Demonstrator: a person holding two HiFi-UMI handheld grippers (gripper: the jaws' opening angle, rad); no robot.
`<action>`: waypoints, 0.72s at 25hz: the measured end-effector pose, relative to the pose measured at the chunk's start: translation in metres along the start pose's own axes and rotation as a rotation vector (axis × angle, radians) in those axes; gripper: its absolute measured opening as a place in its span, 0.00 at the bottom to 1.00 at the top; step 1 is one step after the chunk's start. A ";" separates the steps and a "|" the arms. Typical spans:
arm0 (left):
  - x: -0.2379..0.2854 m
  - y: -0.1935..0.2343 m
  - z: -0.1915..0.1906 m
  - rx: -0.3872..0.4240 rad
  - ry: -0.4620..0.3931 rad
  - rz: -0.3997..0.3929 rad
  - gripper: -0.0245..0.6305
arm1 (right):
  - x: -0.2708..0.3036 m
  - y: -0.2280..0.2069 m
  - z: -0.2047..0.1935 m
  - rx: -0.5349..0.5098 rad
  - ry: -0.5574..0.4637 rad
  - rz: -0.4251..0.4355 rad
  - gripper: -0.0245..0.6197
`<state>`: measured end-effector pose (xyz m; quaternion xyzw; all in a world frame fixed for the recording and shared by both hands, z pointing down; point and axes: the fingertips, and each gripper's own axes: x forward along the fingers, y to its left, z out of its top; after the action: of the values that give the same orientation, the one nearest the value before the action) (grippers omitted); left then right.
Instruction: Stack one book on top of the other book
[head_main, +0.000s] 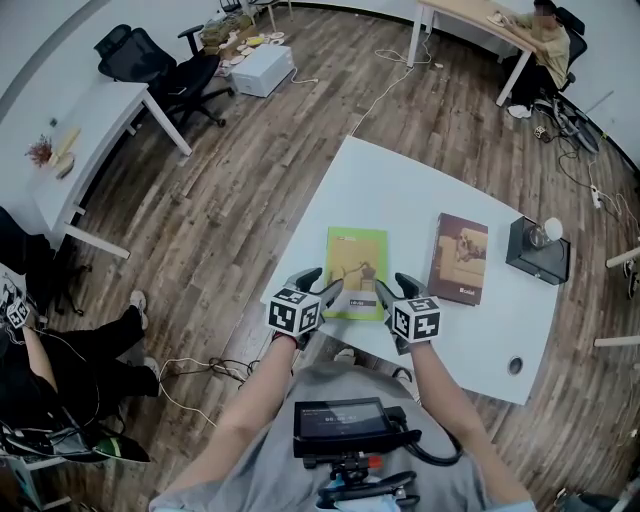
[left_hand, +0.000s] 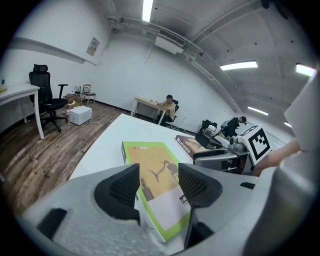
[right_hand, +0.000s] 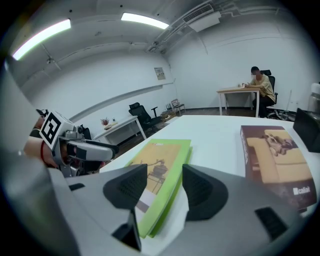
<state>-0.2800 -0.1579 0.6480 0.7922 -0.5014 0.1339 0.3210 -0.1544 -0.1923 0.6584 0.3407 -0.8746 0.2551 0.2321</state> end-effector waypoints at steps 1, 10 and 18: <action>0.002 0.002 -0.002 -0.006 0.011 0.004 0.39 | 0.002 -0.001 -0.002 0.000 0.010 -0.003 0.34; 0.014 0.009 -0.016 -0.029 0.079 0.017 0.40 | 0.014 -0.002 -0.016 0.019 0.066 -0.012 0.34; 0.019 0.018 -0.025 -0.039 0.121 0.042 0.41 | 0.022 -0.008 -0.029 0.054 0.122 -0.026 0.34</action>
<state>-0.2840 -0.1605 0.6836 0.7654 -0.5002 0.1785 0.3634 -0.1563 -0.1907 0.6959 0.3418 -0.8472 0.2958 0.2791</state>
